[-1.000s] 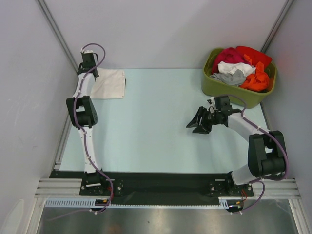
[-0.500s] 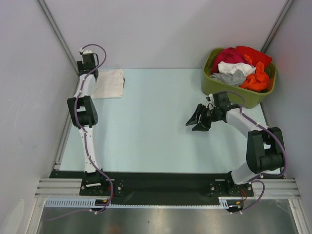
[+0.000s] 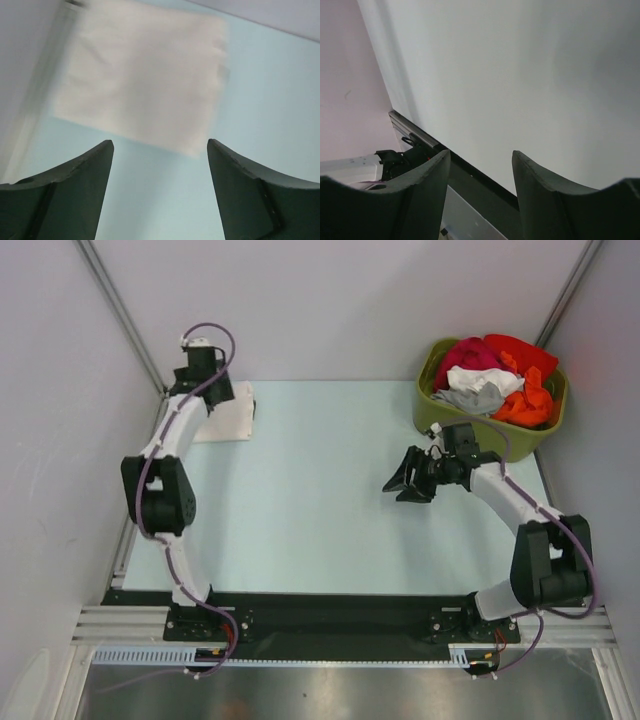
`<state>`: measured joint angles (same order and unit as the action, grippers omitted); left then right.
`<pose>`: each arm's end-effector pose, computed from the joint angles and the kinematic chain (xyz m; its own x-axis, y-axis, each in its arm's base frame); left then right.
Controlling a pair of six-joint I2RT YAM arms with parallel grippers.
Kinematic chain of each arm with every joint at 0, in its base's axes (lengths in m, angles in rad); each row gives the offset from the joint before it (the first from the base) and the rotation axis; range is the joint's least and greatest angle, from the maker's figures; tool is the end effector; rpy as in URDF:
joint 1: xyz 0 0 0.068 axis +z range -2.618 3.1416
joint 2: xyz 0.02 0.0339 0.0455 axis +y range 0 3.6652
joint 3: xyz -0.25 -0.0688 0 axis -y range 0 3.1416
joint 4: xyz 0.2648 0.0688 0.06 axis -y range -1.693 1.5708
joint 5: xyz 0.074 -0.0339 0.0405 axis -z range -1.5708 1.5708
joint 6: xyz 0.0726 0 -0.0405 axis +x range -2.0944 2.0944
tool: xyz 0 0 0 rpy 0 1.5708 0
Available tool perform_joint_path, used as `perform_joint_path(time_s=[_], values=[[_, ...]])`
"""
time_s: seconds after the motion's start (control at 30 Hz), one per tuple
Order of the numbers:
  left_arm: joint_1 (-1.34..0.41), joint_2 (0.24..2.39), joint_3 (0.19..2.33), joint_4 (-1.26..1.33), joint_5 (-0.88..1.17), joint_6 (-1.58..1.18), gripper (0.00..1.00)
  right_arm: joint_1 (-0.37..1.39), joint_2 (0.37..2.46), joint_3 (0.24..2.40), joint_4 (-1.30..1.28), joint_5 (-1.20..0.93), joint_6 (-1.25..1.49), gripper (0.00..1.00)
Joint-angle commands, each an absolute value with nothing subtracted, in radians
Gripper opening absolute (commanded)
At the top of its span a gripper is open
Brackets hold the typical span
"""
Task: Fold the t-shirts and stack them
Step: Reset both grippers
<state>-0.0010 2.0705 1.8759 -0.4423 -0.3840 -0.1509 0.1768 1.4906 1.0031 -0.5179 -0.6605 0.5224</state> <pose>0.5248 0.0267 0.2566 -0.5428 -0.1388 -0.8283 -0.3862 0.9170 0.0994 0.3194 0.1023 0.1808 -0.9511 0.2303 -0.2058 0.0140 0.6977 0.7163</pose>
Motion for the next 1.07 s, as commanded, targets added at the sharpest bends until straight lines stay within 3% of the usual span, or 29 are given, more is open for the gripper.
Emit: perform_joint_path(time_s=[0.0, 0.17, 0.43, 0.57, 0.6, 0.83, 0.97, 1.03], values=[[-0.130, 1.780, 1.637, -0.465, -0.101, -0.433, 0.81, 0.176, 1.375, 0.974, -0.515, -0.637, 0.534, 0.59], [-0.274, 1.479, 1.122, -0.295, 0.080, -0.644, 0.82, 0.163, 1.232, 0.902, -0.515, -0.591, 0.575, 0.61], [-0.302, 1.007, 0.473, 0.138, 0.440, -1.000, 0.83, 0.095, 1.026, 0.659, -0.483, -0.581, 0.669, 0.75], [-0.305, 0.823, 0.298, 0.175, 0.530, -1.042, 0.84, 0.083, 0.838, 0.424, -0.365, -0.643, 0.794, 0.87], [-0.305, 0.777, 0.264, 0.179, 0.550, -1.061, 0.84, 0.081, 0.736, 0.373, -0.295, -0.655, 0.858, 0.99], [-0.311, 0.386, -0.124, 0.428, 0.683, -1.385, 0.84, 0.083, 0.292, 0.069, -0.268, -0.715, 1.034, 1.00], [-0.311, 0.155, -0.184, 0.437, 0.699, -1.494, 0.88, 0.083, 0.065, -0.046, -0.258, -0.811, 1.141, 1.00], [-0.313, 0.039, -0.190, 0.509, 0.692, -1.581, 0.92, 0.083, 0.040, -0.083, -0.059, -0.882, 1.207, 1.00]])
